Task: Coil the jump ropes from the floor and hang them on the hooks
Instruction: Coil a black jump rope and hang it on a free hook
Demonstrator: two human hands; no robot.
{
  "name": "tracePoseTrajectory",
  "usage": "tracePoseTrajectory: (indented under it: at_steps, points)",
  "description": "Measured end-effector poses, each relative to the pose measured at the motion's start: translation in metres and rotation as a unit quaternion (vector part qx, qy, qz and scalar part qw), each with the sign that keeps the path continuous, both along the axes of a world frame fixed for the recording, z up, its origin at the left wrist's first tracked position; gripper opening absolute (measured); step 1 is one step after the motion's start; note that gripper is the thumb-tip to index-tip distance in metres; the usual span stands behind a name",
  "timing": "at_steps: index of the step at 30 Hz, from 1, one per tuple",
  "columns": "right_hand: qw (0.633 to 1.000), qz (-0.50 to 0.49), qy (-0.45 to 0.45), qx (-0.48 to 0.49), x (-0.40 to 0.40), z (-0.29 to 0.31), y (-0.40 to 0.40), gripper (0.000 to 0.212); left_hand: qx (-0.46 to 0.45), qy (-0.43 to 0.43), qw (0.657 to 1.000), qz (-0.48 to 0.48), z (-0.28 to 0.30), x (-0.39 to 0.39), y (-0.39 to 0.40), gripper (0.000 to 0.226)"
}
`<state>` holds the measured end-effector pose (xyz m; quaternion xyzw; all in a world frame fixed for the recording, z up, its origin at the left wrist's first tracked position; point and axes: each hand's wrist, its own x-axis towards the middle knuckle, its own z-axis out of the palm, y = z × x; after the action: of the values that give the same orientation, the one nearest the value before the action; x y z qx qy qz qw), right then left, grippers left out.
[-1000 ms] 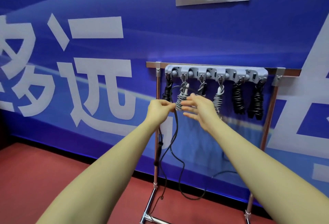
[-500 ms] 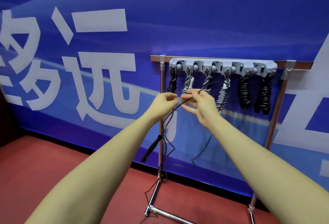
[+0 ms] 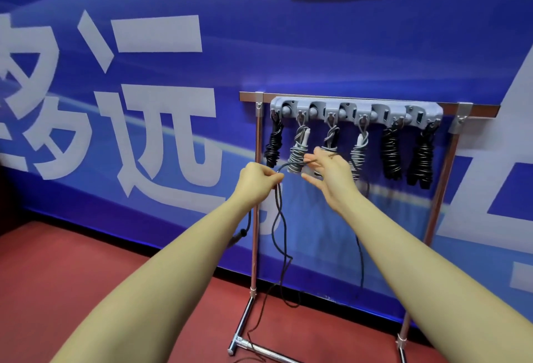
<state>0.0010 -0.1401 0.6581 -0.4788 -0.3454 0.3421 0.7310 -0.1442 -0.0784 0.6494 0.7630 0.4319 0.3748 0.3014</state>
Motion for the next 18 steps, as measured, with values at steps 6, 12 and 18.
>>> tracePoseTrajectory:
  at_steps: [6,12,18]
  points:
    - [0.964,0.089,-0.191,-0.160,-0.010,-0.026,-0.007,0.026,-0.029,-0.094,0.995,0.008,0.021,0.012,0.003,0.023]
    - [0.930,0.121,-0.299,-0.177,-0.028,-0.030,-0.007,0.010,-0.033,-0.150,0.988,0.002,0.039,0.016,-0.001,0.036]
    - [0.983,0.029,-0.169,-0.064,-0.022,-0.008,-0.004,0.015,-0.035,-0.035,0.997,-0.052,0.021,-0.006,-0.008,0.029]
